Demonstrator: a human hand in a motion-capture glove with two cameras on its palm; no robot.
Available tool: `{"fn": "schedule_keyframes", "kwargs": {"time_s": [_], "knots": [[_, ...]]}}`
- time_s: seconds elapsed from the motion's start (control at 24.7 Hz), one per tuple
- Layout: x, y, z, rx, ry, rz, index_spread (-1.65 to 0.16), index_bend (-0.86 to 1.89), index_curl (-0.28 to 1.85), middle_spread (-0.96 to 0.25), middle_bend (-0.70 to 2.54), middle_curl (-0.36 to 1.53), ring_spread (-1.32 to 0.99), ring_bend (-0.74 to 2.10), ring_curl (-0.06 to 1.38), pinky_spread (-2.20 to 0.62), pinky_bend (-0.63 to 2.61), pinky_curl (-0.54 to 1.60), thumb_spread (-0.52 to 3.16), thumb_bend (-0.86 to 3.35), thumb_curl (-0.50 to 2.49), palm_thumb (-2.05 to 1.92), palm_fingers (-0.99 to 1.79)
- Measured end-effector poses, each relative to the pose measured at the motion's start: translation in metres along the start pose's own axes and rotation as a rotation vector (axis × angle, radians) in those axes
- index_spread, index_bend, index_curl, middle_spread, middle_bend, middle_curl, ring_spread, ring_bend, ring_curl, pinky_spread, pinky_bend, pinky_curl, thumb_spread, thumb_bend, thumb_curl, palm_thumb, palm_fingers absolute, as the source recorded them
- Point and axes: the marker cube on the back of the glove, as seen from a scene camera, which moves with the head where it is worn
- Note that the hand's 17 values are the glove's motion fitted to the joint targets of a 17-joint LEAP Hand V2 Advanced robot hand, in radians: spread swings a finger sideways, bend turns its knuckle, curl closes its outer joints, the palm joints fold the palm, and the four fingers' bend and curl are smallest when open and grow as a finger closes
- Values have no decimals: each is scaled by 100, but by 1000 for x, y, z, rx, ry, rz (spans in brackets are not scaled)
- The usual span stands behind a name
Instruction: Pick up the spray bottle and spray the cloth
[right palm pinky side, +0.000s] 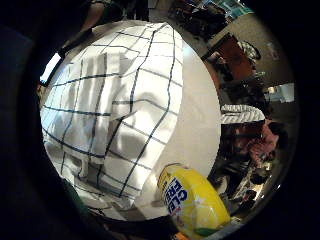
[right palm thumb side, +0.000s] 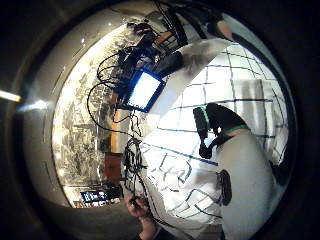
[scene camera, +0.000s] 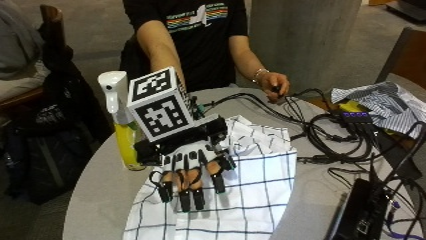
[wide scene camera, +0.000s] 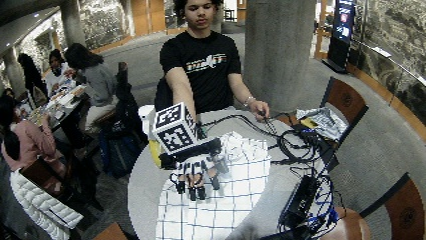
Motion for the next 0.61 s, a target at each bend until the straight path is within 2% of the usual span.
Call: {"fn": "schedule_keyframes", "kwargs": {"time_s": [0.24, 0.61], "knots": [[0, 1, -2, -7, 17, -1, -27, 15, 12, 5, 35, 15, 4, 30, 12, 21, 36, 15, 68, 40, 17, 63, 45], [-2, 1, -6, -9, 56, -12, -33, 16, 18, 6, 35, 22, 5, 30, 17, 26, 34, 21, 95, 38, 23, 68, 45]]}}
